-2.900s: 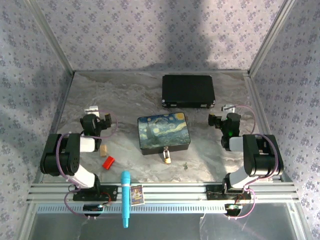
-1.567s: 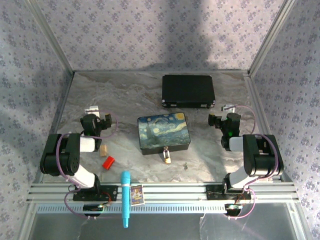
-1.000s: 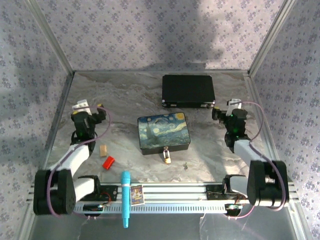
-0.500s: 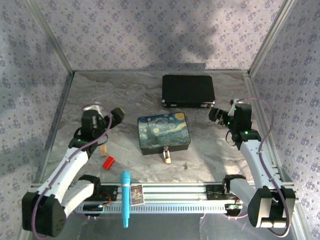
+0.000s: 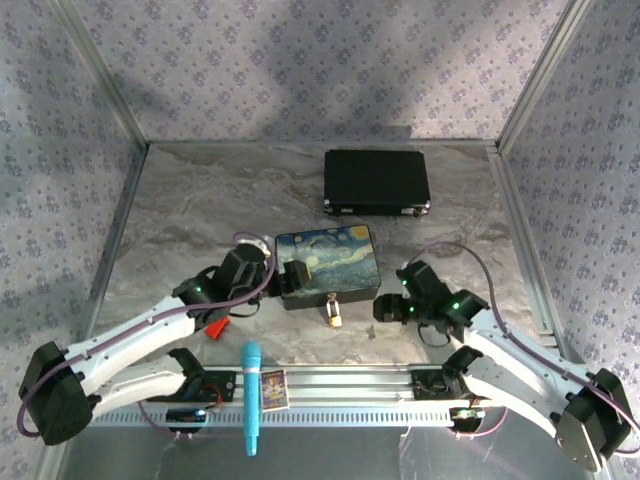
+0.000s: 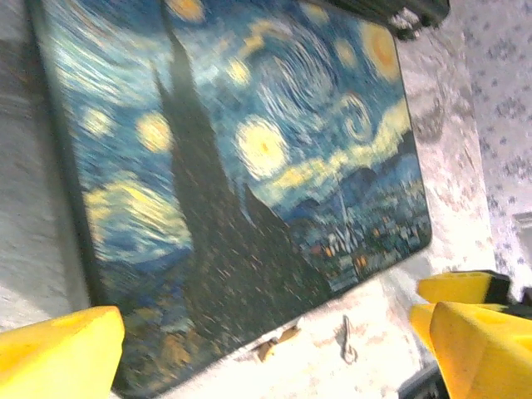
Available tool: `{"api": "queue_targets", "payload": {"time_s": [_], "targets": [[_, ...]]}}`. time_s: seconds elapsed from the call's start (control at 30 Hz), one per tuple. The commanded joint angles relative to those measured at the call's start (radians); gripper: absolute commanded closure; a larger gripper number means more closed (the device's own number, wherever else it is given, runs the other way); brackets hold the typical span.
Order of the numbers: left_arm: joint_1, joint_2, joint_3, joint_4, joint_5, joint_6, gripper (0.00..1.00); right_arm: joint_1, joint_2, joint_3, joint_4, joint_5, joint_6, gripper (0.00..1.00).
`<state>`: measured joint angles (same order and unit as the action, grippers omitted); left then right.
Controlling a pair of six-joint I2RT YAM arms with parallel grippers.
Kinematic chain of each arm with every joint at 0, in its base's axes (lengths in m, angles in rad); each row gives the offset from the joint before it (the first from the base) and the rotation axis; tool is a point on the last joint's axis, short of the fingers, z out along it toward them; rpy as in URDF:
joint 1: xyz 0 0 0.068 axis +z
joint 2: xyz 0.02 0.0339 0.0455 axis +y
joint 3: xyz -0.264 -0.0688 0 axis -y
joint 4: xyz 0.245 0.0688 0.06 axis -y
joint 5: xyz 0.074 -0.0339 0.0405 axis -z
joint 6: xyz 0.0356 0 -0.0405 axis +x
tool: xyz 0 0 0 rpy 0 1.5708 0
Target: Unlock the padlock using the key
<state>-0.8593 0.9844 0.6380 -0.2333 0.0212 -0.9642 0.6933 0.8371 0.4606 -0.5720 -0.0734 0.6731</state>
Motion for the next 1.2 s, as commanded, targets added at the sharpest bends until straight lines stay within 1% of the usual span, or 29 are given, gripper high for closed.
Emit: {"api": "queue_targets", "payload": {"time_s": [0.0, 0.07, 0.17, 0.3, 0.4, 0.53, 0.63, 0.83, 1.03, 1.17], "targets": [[-0.043, 0.019, 0.039, 0.044, -0.044, -0.063, 0.07, 0.083, 0.01, -0.033, 0.026, 0.075, 0.157, 0.38], [-0.071, 0.046, 0.051, 0.062, -0.058, -0.069, 0.08, 0.158, 0.036, -0.039, 0.063, 0.099, 0.203, 0.43], [-0.103, 0.089, 0.074, 0.062, -0.064, -0.074, 0.08, 0.259, 0.081, -0.034, 0.093, 0.158, 0.267, 0.46], [-0.11, 0.09, 0.071, 0.104, -0.045, -0.076, 0.09, 0.315, 0.152, -0.019, 0.067, 0.208, 0.293, 0.49], [-0.111, 0.079, 0.068, 0.105, -0.05, -0.084, 0.1, 0.327, 0.189, -0.017, 0.088, 0.204, 0.3, 0.52], [-0.111, 0.073, 0.085, 0.069, -0.063, -0.069, 0.1, 0.37, 0.218, -0.009, 0.099, 0.219, 0.319, 0.57], [-0.112, 0.072, 0.078, 0.079, -0.076, -0.071, 0.1, 0.388, 0.254, -0.023, 0.132, 0.214, 0.331, 0.58], [-0.112, 0.098, 0.082, 0.078, -0.068, -0.068, 0.1, 0.426, 0.318, -0.023, 0.157, 0.222, 0.36, 0.63], [-0.112, 0.103, 0.083, 0.077, -0.073, -0.076, 0.1, 0.452, 0.407, 0.001, 0.198, 0.2, 0.371, 0.69], [-0.112, 0.093, 0.086, 0.059, -0.087, -0.073, 0.1, 0.458, 0.476, 0.018, 0.208, 0.183, 0.373, 0.78]]}}
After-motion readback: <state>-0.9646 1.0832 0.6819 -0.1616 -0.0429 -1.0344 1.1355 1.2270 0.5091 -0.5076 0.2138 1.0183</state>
